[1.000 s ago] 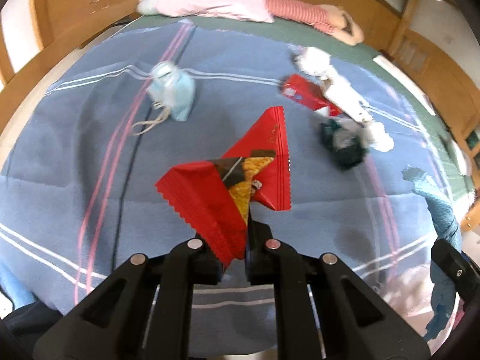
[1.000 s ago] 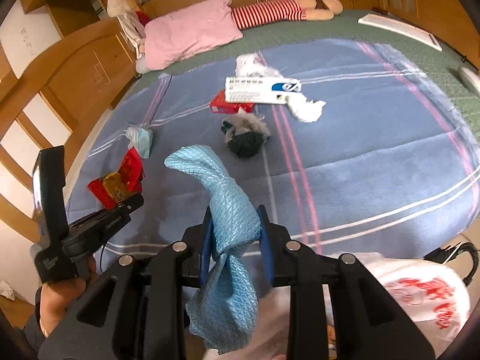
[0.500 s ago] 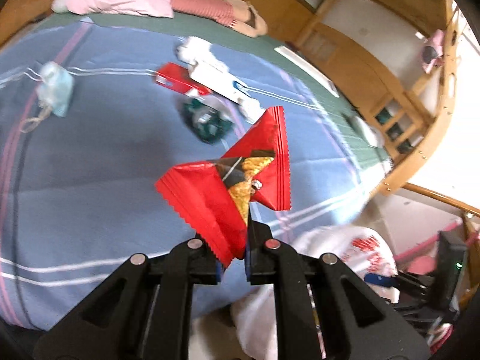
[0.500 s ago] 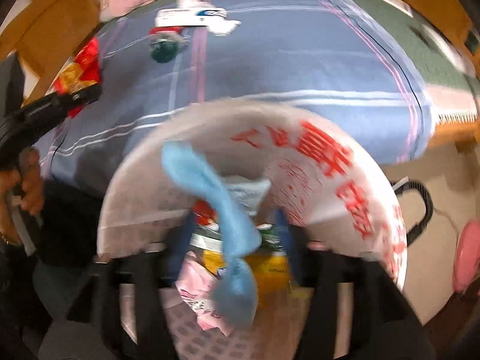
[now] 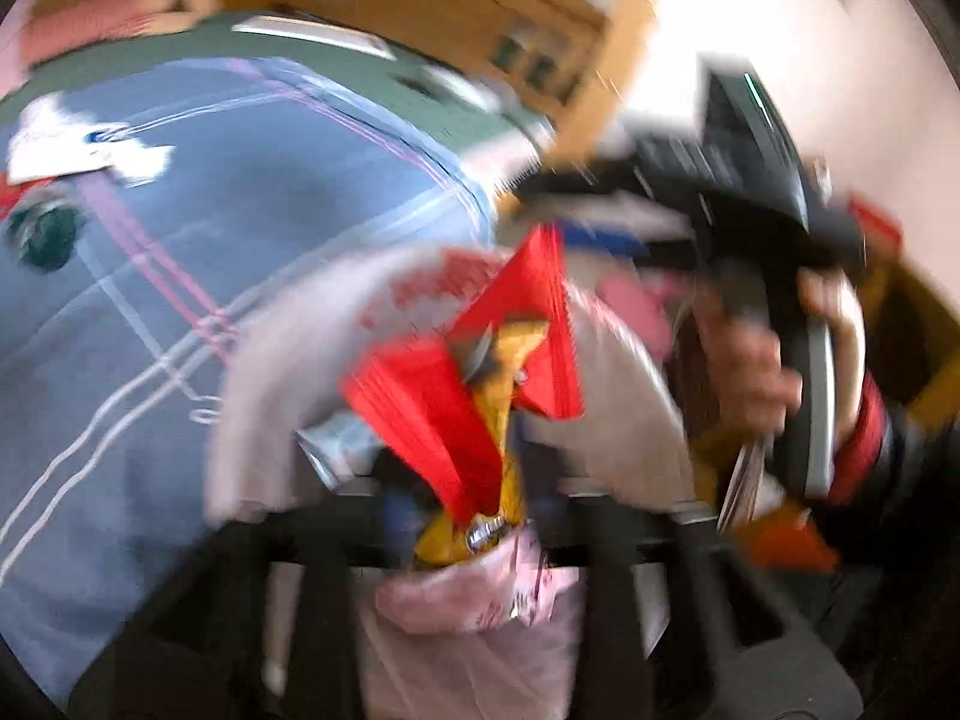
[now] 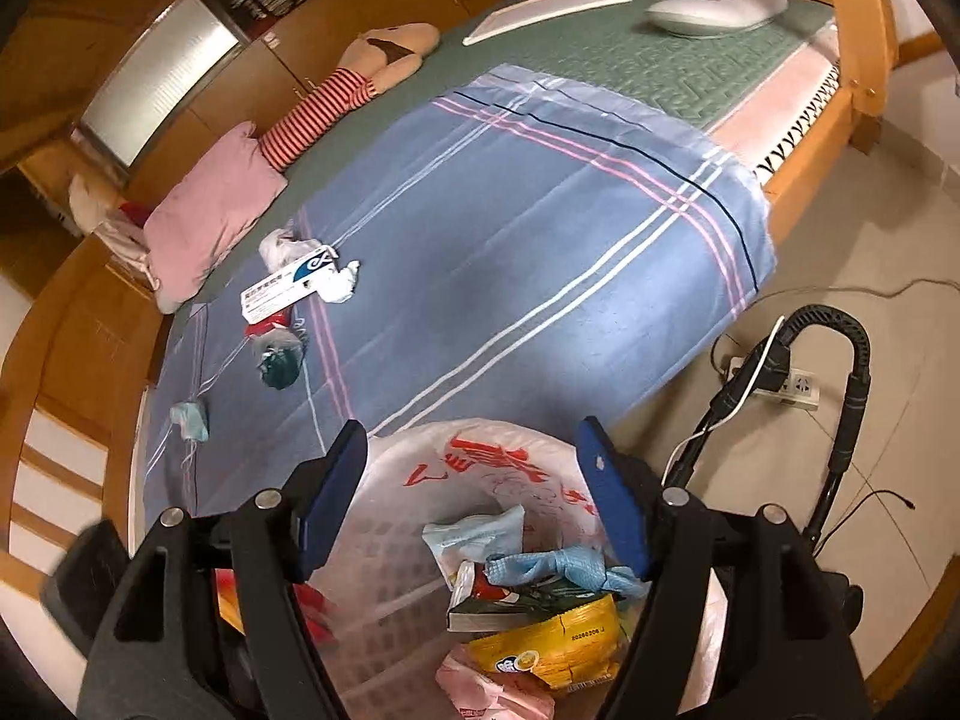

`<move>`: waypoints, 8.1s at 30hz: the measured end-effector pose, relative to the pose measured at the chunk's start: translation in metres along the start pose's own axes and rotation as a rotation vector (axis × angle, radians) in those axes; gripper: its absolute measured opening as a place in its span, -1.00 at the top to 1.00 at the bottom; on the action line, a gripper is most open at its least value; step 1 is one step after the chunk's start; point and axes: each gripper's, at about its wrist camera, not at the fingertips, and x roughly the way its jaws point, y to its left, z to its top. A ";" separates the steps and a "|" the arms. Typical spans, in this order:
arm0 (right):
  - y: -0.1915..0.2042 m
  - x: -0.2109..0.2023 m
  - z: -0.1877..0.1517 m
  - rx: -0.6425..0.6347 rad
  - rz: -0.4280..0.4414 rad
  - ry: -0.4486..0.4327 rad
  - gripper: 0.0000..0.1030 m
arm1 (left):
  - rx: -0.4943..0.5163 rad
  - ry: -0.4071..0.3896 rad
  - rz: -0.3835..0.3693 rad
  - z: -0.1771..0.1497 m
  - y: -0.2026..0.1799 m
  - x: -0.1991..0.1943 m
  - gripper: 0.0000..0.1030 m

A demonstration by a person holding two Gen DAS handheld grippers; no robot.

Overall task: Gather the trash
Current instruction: 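Drop the blue cloth and red wrapper into the white plastic bag with both grippers, then grasp the blue face mask with the left gripper while the right gripper grasps the grey plastic bag, then carry the mask and grey bag over the white bag and open both grippers, then reach back over the bed and grasp the white leaflet with the right gripper, then grasp the red cigarette box with the right gripper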

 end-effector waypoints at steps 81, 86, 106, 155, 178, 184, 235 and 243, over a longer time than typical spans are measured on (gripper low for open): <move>0.186 0.088 -0.016 -0.579 -0.067 -0.003 -0.01 | -0.619 -0.270 1.122 -0.019 0.130 -0.120 0.56; 0.187 0.086 -0.024 -0.586 -0.065 0.012 -0.01 | -0.625 -0.269 1.123 -0.019 0.130 -0.120 0.56; 0.162 0.065 -0.033 -0.569 -0.012 0.062 -0.02 | -0.658 -0.362 0.865 -0.023 0.134 -0.127 0.56; 0.016 0.016 -0.020 0.048 -0.108 -0.038 -0.57 | -0.545 -0.270 0.729 -0.015 0.091 -0.069 -0.82; 0.068 0.037 0.004 -0.120 -0.086 -0.023 -0.57 | -0.768 -0.358 0.902 -0.034 0.121 -0.123 -0.83; 0.146 0.097 0.045 -0.326 -0.067 -0.001 -0.57 | -0.726 -0.408 1.077 -0.001 0.159 -0.180 -0.88; 0.350 0.306 0.050 -0.956 -0.121 0.121 -0.45 | -1.264 -0.471 1.012 -0.082 0.225 -0.211 -0.90; 0.336 0.372 0.067 -0.989 -0.199 0.240 -0.64 | -1.272 -0.436 1.010 -0.082 0.230 -0.207 -0.90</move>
